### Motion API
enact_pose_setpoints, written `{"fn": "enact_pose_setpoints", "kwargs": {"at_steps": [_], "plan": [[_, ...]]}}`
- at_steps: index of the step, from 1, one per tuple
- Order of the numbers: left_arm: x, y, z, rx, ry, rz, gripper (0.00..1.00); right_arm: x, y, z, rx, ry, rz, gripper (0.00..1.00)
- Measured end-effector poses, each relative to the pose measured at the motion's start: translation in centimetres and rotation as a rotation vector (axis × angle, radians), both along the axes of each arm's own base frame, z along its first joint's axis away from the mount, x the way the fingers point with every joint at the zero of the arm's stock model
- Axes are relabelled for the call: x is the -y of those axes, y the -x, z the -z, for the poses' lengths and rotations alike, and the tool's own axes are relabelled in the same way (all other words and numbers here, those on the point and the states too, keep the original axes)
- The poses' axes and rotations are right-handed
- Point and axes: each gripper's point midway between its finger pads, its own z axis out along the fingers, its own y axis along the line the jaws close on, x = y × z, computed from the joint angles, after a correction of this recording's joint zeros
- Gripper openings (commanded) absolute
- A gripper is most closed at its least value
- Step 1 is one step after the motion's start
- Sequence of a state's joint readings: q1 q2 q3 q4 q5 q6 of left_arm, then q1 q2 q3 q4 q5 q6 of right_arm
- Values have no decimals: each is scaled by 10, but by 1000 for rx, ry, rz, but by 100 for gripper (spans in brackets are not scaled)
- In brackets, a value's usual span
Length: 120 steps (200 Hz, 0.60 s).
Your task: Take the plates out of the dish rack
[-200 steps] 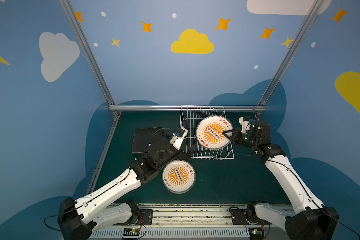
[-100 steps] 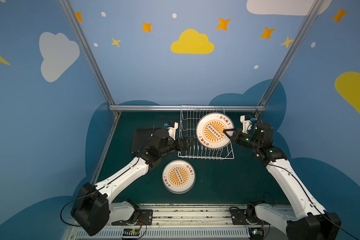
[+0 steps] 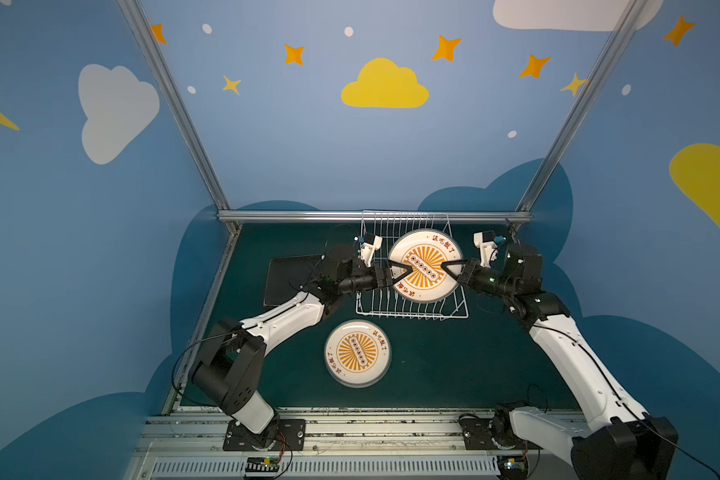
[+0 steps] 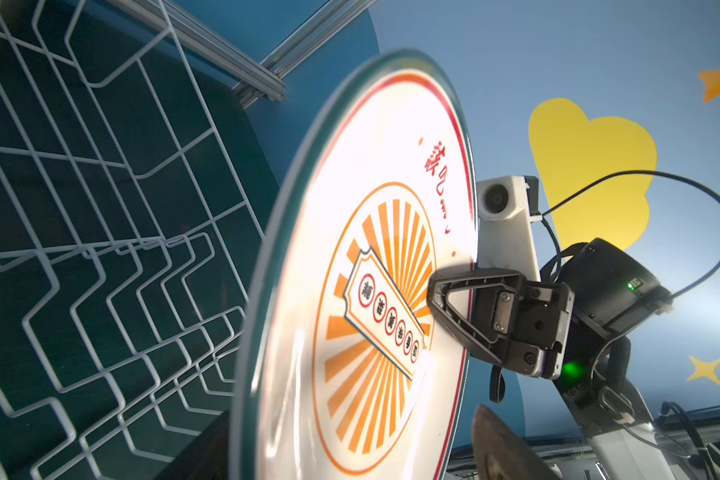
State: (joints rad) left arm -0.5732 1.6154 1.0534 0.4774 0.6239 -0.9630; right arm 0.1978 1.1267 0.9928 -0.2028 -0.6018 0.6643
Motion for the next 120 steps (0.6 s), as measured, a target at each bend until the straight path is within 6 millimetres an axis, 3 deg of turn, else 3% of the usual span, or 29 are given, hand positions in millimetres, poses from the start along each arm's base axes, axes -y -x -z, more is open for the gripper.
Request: {"fn": "enact_pose_setpoints", "kwargs": {"at_steps": [31,90,120], "plan": [[7,-1,4,-34,12,37,69,-4,0,-1,5,-12,-23,0],[10,0,-7,-38,41,56,40,-11,-2,5,-27,-39,-63,0],[9,-2,-6,-56,43,46,33,-14,-3,6,-41,-59,-77,0]]}}
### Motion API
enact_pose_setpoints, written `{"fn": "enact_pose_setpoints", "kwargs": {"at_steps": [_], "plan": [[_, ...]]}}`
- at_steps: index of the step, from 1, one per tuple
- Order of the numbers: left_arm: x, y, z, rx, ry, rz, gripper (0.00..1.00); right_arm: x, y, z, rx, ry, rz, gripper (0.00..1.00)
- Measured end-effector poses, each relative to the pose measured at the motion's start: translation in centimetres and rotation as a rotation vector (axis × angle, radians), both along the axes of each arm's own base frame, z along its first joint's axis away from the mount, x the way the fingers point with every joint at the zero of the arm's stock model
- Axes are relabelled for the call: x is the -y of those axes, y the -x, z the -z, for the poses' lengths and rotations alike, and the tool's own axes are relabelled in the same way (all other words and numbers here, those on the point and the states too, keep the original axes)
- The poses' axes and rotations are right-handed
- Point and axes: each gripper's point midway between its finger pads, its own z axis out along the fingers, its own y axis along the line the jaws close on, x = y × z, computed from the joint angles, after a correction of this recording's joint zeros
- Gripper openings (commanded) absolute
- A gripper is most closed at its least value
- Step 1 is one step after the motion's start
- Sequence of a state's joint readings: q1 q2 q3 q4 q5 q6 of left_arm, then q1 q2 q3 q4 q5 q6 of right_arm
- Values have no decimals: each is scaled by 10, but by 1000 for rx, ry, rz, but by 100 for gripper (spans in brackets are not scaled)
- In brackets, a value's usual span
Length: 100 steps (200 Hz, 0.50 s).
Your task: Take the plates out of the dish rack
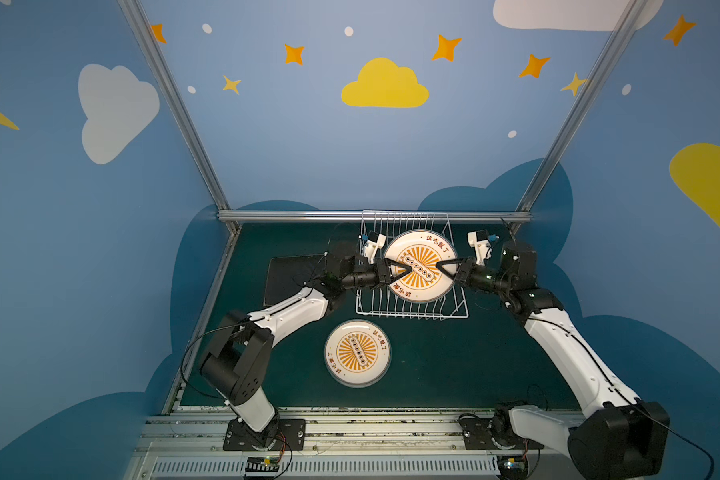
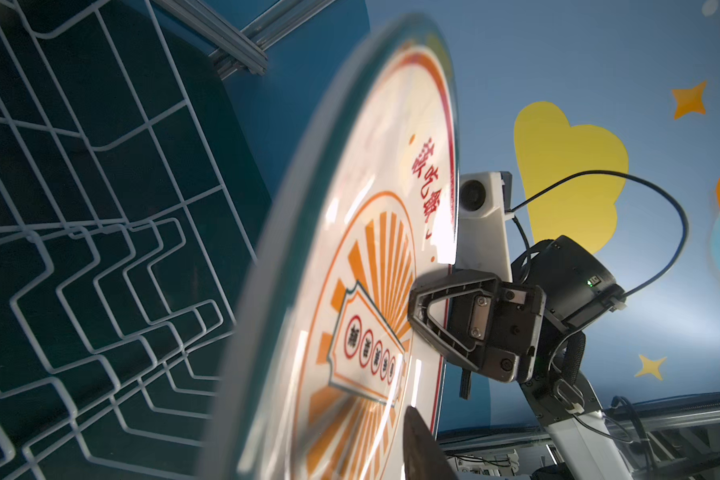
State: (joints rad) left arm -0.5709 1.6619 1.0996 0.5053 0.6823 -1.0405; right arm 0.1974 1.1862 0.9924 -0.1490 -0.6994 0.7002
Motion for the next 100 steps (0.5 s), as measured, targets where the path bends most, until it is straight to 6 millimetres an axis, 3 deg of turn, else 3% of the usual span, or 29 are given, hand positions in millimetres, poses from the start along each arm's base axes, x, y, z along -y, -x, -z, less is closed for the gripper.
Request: {"fn": "enact_pose_setpoints", "kwargs": {"at_steps": [55,89,100], "plan": [[-4,-7,2,-44,10,-37,8,-3,-3,0,-18,-36,-22,0],[-5,-8,-1,-66,30,-40,3,-3,-4,-3,-4,-42,-29,0],[-5,-8,-1,-68,31,-41,3,-3,-4,-3,-3,-42,-28,6]]}}
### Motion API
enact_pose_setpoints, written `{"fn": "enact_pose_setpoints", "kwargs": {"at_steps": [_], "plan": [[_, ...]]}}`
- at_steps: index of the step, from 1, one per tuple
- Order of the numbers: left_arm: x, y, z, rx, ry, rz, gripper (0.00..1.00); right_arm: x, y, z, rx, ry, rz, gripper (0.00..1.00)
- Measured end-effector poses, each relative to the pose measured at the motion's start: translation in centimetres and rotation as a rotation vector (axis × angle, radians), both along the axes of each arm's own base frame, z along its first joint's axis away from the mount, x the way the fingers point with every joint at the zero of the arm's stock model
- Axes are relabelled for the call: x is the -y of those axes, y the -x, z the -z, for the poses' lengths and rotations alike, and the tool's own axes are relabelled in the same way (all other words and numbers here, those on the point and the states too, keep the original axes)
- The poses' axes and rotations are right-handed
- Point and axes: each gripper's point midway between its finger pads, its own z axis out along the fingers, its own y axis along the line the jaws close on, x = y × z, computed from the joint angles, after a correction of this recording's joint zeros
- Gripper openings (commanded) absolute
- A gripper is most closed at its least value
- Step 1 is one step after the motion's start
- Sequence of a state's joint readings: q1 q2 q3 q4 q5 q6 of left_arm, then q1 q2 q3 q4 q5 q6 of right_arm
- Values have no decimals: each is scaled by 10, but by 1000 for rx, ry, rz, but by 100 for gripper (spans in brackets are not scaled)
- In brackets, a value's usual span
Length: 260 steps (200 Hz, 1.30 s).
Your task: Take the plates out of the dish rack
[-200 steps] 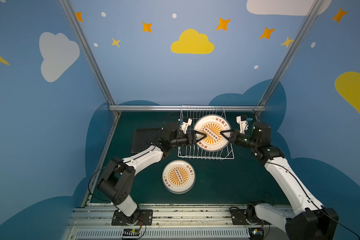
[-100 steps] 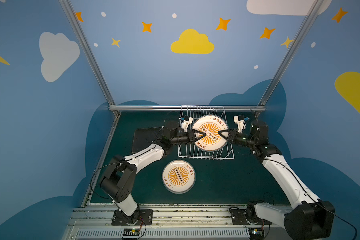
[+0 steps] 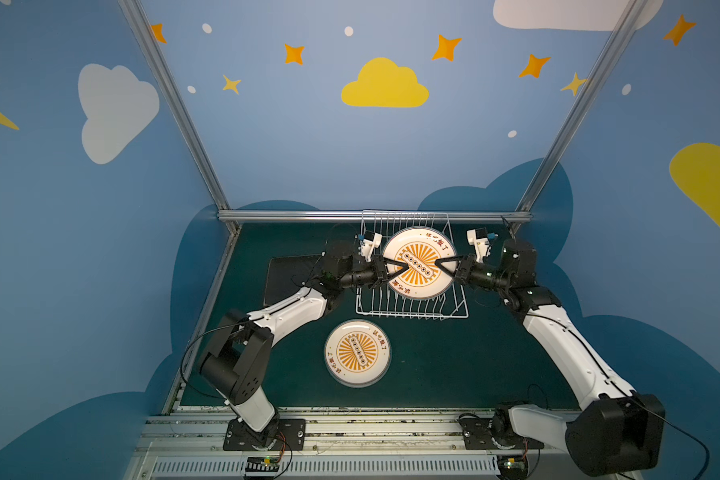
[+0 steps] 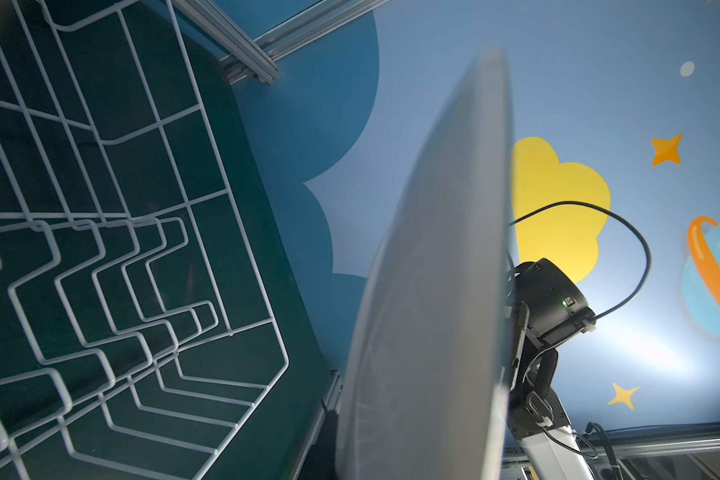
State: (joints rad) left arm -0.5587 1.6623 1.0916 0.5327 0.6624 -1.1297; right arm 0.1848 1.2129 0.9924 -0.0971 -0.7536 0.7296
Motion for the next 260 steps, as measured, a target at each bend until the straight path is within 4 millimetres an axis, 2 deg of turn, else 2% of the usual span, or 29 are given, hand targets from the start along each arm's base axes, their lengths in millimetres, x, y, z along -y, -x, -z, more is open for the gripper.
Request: {"fn": "enact_pose_setpoints", "kwargs": {"at_steps": [50,92,118,136,156,176,195,214,235,260], "plan": [[1,0,3,1,-10,-4,3,0,1,4,1,20,-1,32],[-2,0,11,-12,-32,-14,3,3,4,11,5,74,0,61],[-9,2,14,-28,-52,-32,3,9,7,6,45,118,16,82],[-16,5,11,-30,-64,-43,3,13,10,1,75,148,30,88],[-28,12,1,-22,-89,-60,3,17,14,-7,128,186,38,90],[-45,22,-18,8,-107,-84,3,22,21,-13,184,232,38,90],[-63,36,-37,39,-126,-110,3,27,29,-19,254,285,38,90],[-82,51,-47,52,-159,-137,3,33,40,-22,336,351,44,90],[-102,68,-45,41,-209,-160,3,37,53,-25,428,414,38,90],[-127,93,-24,-20,-293,-182,3,38,67,-27,513,468,16,90]]}}
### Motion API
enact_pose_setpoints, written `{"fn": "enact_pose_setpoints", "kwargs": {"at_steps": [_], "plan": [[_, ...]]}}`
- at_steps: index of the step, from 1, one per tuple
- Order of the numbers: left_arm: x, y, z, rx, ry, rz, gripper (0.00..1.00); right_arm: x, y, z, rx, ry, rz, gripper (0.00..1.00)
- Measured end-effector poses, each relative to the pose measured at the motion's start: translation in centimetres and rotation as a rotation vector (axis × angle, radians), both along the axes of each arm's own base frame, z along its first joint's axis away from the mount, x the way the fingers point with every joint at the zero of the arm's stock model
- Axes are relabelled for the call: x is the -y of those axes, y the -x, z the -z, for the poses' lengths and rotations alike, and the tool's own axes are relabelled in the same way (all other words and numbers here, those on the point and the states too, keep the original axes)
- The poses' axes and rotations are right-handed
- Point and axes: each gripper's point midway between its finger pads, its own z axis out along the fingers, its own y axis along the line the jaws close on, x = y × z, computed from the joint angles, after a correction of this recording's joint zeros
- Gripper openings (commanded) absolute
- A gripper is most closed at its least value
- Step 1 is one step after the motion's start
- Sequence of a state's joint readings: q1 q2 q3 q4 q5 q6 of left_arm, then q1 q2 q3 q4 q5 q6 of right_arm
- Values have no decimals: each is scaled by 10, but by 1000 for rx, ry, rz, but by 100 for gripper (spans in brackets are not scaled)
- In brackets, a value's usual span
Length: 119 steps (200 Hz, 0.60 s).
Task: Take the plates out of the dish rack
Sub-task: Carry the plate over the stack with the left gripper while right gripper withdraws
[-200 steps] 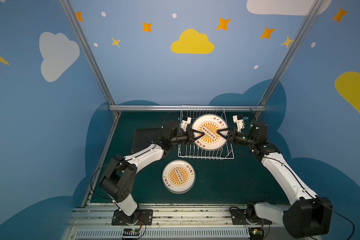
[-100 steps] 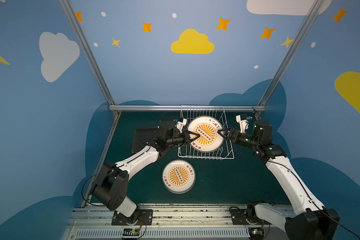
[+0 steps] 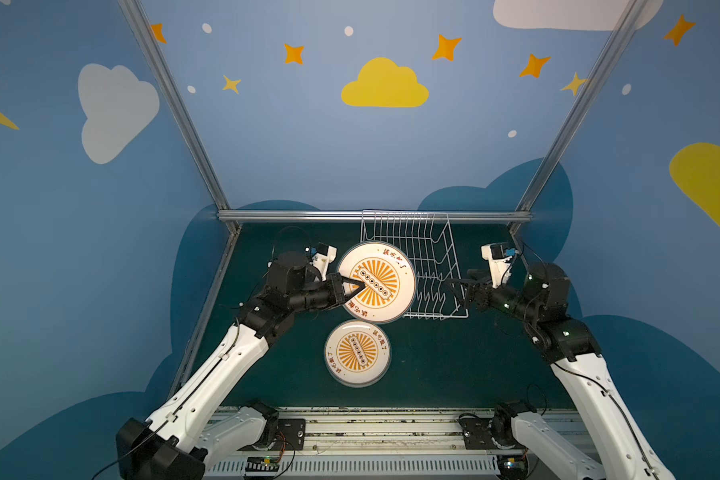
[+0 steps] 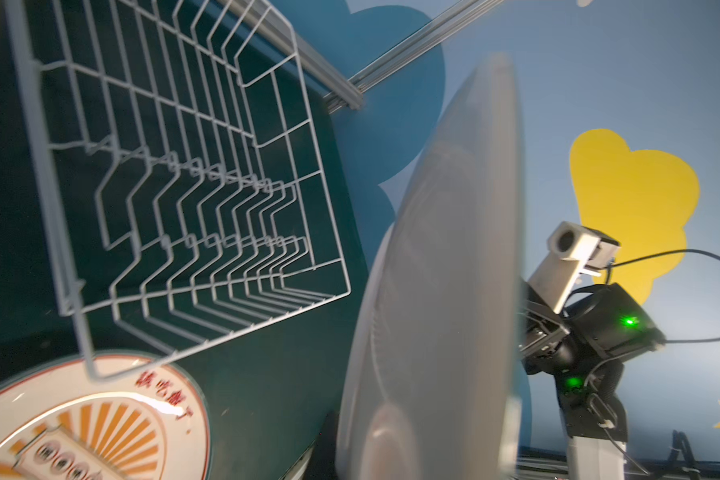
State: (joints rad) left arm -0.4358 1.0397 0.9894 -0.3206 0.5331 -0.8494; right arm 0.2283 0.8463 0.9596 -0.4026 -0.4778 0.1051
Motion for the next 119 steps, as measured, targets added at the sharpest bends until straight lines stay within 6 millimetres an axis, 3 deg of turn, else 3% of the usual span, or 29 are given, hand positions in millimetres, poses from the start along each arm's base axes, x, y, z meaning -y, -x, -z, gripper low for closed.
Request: {"fn": "enact_pose_setpoints", "kwargs": {"at_steps": [68,119], "plan": [[-47,68,58,-174,-153,-51,3,-14,19,13,36,112,-103,90],[-62,93,123,-329,-266,-51,3,-20,24,23,40,158,-132,90]]}}
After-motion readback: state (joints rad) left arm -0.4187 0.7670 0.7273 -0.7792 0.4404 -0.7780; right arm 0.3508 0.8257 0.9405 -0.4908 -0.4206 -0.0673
